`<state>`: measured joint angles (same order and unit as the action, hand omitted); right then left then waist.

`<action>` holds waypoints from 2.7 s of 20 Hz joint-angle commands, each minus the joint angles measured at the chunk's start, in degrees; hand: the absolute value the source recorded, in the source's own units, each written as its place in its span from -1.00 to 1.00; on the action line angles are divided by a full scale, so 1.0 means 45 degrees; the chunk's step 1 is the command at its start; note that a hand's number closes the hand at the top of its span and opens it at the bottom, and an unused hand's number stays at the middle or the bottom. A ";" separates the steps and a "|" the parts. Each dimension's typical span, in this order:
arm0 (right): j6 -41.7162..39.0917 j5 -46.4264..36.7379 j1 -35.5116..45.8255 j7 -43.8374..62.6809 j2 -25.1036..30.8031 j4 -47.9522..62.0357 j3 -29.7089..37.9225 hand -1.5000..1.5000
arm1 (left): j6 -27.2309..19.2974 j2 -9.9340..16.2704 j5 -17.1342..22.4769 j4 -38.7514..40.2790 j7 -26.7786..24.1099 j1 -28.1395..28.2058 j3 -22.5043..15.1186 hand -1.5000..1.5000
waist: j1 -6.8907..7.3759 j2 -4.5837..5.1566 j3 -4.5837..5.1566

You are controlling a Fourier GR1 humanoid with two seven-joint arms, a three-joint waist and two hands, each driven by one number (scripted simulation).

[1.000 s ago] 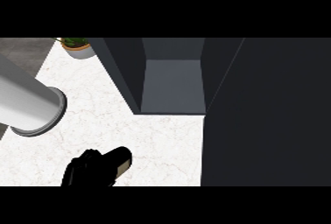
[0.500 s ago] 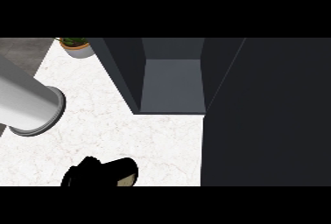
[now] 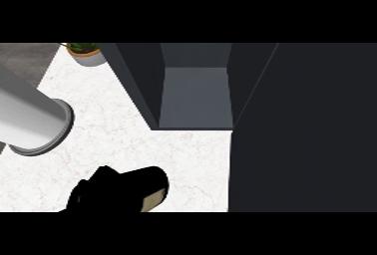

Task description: Pick up the wine, place it into the cabinet and close the cabinet

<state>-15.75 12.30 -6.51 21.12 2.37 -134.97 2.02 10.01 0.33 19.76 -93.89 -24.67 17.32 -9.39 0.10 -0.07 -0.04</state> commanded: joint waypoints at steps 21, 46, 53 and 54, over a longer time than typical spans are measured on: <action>-0.0152 0.0209 0.0671 -0.0181 0.0264 0.0886 0.0436 -1.00 | -0.6853 -0.0074 -0.0864 0.1114 0.3519 -0.7723 -0.1549 1.00 | -0.0087 0.0018 0.0005; -0.0327 0.0758 0.0636 -0.0139 0.0432 0.0836 0.0941 -1.00 | -0.8823 -0.0074 0.3143 0.8731 -0.1557 -1.0065 -0.4176 1.00 | -0.0158 0.0031 0.0012; -0.0322 -0.0007 0.0189 -0.0513 0.0019 0.0812 0.0309 -1.00 | -0.8126 -0.0074 0.4488 0.9780 -0.2566 -1.0084 -0.3841 1.00 | -0.0173 0.0035 0.0014; -0.0082 0.0032 0.0346 -0.0349 -0.0235 0.0788 0.0015 -1.00 | -0.7373 -0.0074 0.5114 1.0304 -0.3079 -1.0060 -0.3709 1.00 | -0.0223 0.0056 0.0018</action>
<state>-17.21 13.17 -5.88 18.58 2.29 -131.47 3.74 -26.22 0.02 37.06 -51.49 -34.03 -27.66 -25.75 -0.67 0.09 0.02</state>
